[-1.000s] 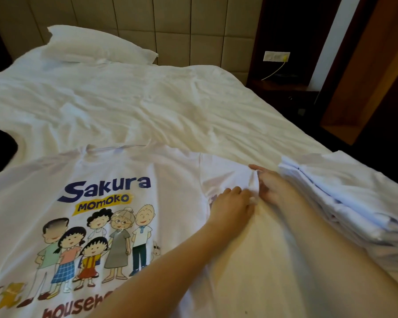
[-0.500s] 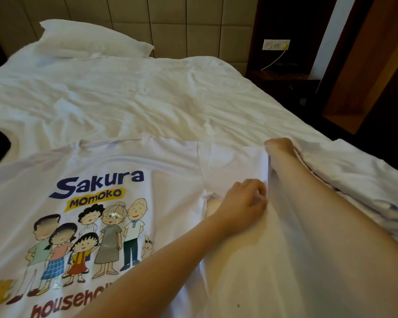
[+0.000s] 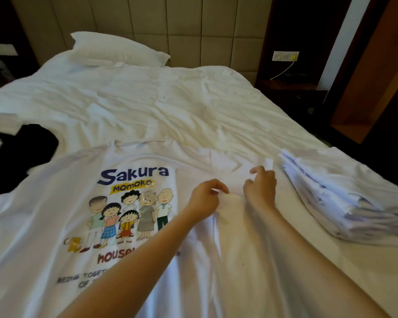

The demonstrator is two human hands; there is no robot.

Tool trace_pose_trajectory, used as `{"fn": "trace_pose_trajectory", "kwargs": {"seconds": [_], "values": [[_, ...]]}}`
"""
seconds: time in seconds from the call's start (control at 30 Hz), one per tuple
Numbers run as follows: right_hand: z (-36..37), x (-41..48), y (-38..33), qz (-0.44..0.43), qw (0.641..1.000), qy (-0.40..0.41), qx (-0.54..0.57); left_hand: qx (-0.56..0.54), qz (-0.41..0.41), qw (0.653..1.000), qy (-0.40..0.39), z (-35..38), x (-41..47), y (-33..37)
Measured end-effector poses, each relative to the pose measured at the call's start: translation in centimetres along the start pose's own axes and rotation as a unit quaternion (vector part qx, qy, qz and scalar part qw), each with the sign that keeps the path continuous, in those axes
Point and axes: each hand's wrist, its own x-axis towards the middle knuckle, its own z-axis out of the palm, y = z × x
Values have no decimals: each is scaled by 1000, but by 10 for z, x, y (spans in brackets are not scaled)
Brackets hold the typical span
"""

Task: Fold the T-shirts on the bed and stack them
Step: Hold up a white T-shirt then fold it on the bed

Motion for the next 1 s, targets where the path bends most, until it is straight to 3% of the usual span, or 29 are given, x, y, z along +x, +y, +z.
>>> {"fn": "trace_pose_trajectory", "kwargs": {"seconds": [0.23,0.37,0.57,0.67,0.8,1.0], "values": [[5,-98,-15,143,973,-125,131,34,-46,997,48,-33,-83,-24],[-3,-150,-20,179,955,-161,173,49,-45,994,81,-52,-138,-37],[-12,-209,-18,186,954,-187,142,53,-98,982,155,-89,-214,-69],[-14,-232,-18,157,961,-166,155,45,-110,974,192,-100,-249,-82],[-10,-257,-15,51,982,-148,103,55,-113,972,198,-102,-283,-88],[-10,-295,2,20,993,-114,21,-3,-120,951,285,-101,-338,-103]]}}
